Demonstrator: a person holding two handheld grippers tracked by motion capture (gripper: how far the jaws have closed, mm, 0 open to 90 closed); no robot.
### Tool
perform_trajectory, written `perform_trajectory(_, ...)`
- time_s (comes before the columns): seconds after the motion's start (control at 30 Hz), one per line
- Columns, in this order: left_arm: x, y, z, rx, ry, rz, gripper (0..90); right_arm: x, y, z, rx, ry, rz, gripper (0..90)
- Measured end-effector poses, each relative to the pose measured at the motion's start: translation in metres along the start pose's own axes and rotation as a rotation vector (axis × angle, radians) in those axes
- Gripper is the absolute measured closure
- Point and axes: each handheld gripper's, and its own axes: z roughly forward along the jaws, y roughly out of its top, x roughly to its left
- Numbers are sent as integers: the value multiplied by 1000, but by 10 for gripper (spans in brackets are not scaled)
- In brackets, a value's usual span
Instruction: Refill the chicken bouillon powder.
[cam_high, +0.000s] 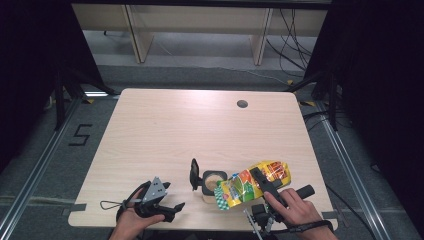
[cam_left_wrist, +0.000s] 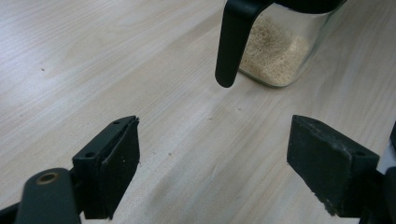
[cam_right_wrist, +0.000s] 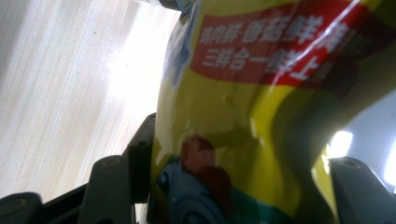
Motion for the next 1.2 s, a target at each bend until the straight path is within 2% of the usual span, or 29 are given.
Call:
perform_trajectory(0.07, -1, 0, 1, -7, -5, -13, 168, 0, -1, 0, -6, -9, 3, 428)
perform_trajectory(0.1, -1, 0, 1, -5, -6, -12, 168, 2, -1, -1, 15, -1, 40, 428)
perform_trajectory(0.13, -1, 0, 1, -5, -6, -12, 168, 2, -1, -1, 15, -1, 40, 428)
perform_trajectory(0.27, -1, 0, 1, -9, -6, -12, 168, 1, -1, -2, 17, -4, 27, 428)
perform_trajectory(0.3, -1, 0, 1, -5, -5, -11, 168, -1, 0, 0, 12, -14, -22, 428)
perform_trajectory(0.4, -1, 0, 1, -7, -5, -12, 168, 3, 2, 0, 42, -15, -17, 428)
perform_trajectory(0.47, 1, 0, -1, 12, 5, 15, 168, 5, 1, 2, 24, 0, 1, 432)
perform_trajectory(0.5, 0, 0, 0, 1, 1, -3, 168, 3, 0, 3, 11, -12, -23, 434)
perform_trajectory(0.57, 0, 0, -1, 4, 3, -6, 168, 2, 0, 3, 17, -12, -25, 434)
perform_trajectory(0.6, 1, 0, -1, 4, 3, 3, 168, 4, 0, 1, 28, -7, 18, 434)
perform_trajectory(0.63, 1, 0, -1, 13, 6, 12, 168, 3, -1, 0, 22, -7, 21, 434)
perform_trajectory(0.67, 0, 0, -1, 13, 2, 0, 168, 2, -2, -1, 20, -10, 31, 434)
perform_trajectory(0.7, -2, -1, 1, -8, -5, -33, 168, 3, -1, -1, 33, -16, 28, 434)
perform_trajectory(0.73, -2, -1, 1, -6, -5, -32, 168, 3, -1, -1, 33, -16, 28, 434)
perform_trajectory(0.77, -2, -1, 1, -7, 0, -34, 168, 2, 0, 2, 13, -14, -16, 434)
perform_trajectory(0.8, -2, -1, 1, -7, 0, -34, 168, 2, 0, 2, 13, -14, -16, 434)
perform_trajectory(0.83, 0, 0, -1, 4, 2, 1, 168, 3, 1, 2, 7, -9, -25, 435)
perform_trajectory(0.9, 1, 0, -1, 8, 1, 4, 168, 3, 1, 2, 7, -10, -26, 435)
perform_trajectory(0.93, 0, 0, -1, 4, 6, -6, 168, 6, 1, 0, 27, -4, 25, 435)
perform_trajectory(0.97, 0, 0, -1, 4, 5, -5, 168, 0, 1, 1, 5, -13, 0, 435)
perform_trajectory(1.03, 1, 0, -1, 13, 6, 9, 168, 0, 0, 1, 2, -22, 0, 435)
perform_trajectory(1.07, 1, 0, 0, 12, 2, 3, 168, 0, 1, 0, 24, -3, -7, 435)
perform_trajectory(1.1, 0, -1, 0, 13, 1, -11, 168, -1, 0, 1, 14, -5, -32, 435)
perform_trajectory(1.13, -1, -1, 0, 7, -3, -19, 168, -1, -1, 2, 19, -4, -29, 435)
perform_trajectory(1.17, 0, 0, -1, 8, -1, -1, 168, 0, -1, 1, 28, 12, -17, 435)
perform_trajectory(1.2, 0, 0, 0, -1, 2, -7, 168, 1, -2, 0, 42, 26, 8, 435)
